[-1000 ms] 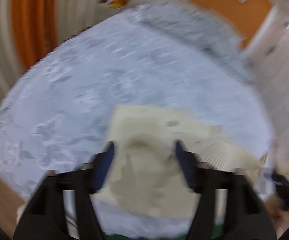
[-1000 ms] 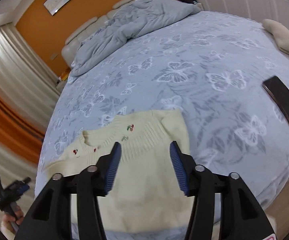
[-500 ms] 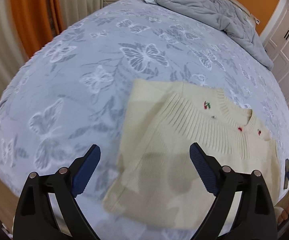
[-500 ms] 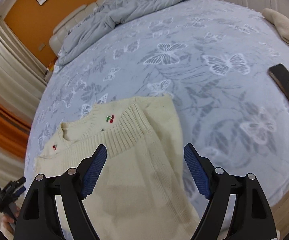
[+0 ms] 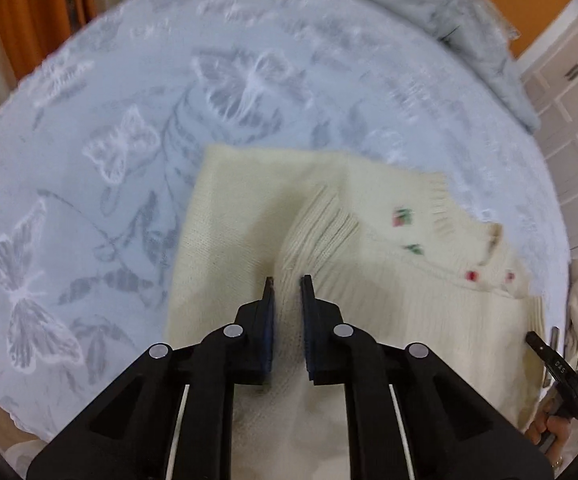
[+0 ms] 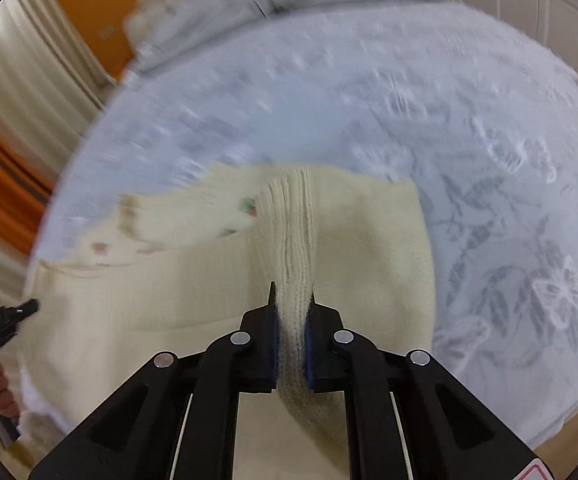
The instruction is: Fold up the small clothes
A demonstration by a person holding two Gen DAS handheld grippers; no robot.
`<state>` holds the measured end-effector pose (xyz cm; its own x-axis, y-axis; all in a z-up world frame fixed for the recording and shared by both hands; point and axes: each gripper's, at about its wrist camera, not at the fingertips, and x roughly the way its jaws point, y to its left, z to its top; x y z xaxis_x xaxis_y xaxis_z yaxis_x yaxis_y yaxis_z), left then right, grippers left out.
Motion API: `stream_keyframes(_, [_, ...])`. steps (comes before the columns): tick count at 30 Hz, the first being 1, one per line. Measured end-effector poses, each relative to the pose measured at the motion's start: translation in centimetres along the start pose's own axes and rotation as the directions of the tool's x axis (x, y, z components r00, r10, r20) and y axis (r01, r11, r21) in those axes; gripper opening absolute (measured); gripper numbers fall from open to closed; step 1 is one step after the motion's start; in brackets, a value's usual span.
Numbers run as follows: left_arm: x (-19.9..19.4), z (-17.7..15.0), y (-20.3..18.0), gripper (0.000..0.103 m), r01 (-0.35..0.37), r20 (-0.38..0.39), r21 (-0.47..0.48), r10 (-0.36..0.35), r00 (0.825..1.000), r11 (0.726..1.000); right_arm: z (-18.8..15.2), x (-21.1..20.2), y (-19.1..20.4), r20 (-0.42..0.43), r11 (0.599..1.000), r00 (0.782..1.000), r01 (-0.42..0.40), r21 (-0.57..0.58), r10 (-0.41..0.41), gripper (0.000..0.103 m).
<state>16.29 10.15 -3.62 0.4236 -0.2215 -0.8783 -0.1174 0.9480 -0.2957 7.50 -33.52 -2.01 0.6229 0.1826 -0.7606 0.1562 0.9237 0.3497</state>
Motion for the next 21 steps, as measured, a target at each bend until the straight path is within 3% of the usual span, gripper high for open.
stream_keyframes(4, [-6.9,-2.5,0.0,0.010,0.120,0.091,-0.003,-0.119,0.989,0.993,-0.6,-8.1,0.8,0.156,0.998,0.985,-0.069,-0.006,0.069,0.009])
stream_keyframes(6, [-9.6,-3.3,-0.4,0.010,0.131,0.122,0.025,-0.133,0.984,0.991,0.7,-10.0,1.1,0.216,0.997,0.973,-0.080,-0.013,0.081,0.009])
stream_keyframes(9, [-12.6,-2.1,-1.9,0.010,0.120,0.180,0.072,-0.132,0.975,0.990,4.5,-10.5,1.5,0.285,0.998,0.956,-0.064,-0.017,0.066,0.009])
stream_keyframes(11, [-13.7,0.6,-3.2,0.010,0.122,0.226,0.093,-0.141,0.964,0.988,6.6,-7.7,0.9,0.267,1.000,0.964,-0.010,-0.004,0.011,0.009])
stream_keyframes(13, [-13.0,3.1,-4.0,0.011,0.077,0.252,0.101,-0.101,0.962,0.992,7.7,-3.2,-0.8,0.180,0.999,0.983,0.028,0.028,-0.033,0.012])
stream_keyframes(14, [-12.0,4.1,-4.2,0.012,0.057,0.245,0.095,-0.079,0.966,0.994,7.6,0.3,-2.1,0.095,0.994,0.991,0.092,0.060,-0.097,0.013])
stream_keyframes(16, [-7.7,6.4,-4.2,0.017,0.023,0.177,0.075,-0.036,0.983,0.997,6.2,4.3,-3.4,-0.043,0.978,0.982,0.185,0.098,-0.181,0.014])
stream_keyframes(17, [-5.3,6.9,-4.1,0.019,-0.021,0.136,0.067,0.012,0.991,0.998,5.5,4.0,-3.1,-0.032,0.978,0.983,0.182,0.104,-0.180,0.014])
stream_keyframes(19, [-1.2,5.9,-3.5,0.017,-0.186,0.063,0.029,0.184,0.981,0.982,3.4,1.9,-1.9,0.044,0.987,0.990,0.130,0.090,-0.134,0.019])
stream_keyframes(20, [-0.8,4.6,-3.5,0.017,-0.194,0.054,0.014,0.193,0.980,0.981,2.0,0.6,-1.0,0.071,0.991,0.990,0.116,0.061,-0.120,0.019])
stream_keyframes(21, [-1.1,3.1,-3.4,0.019,-0.149,0.066,-0.005,0.149,0.987,0.989,0.9,-0.1,-0.1,0.065,0.994,0.992,0.102,0.035,-0.104,0.019])
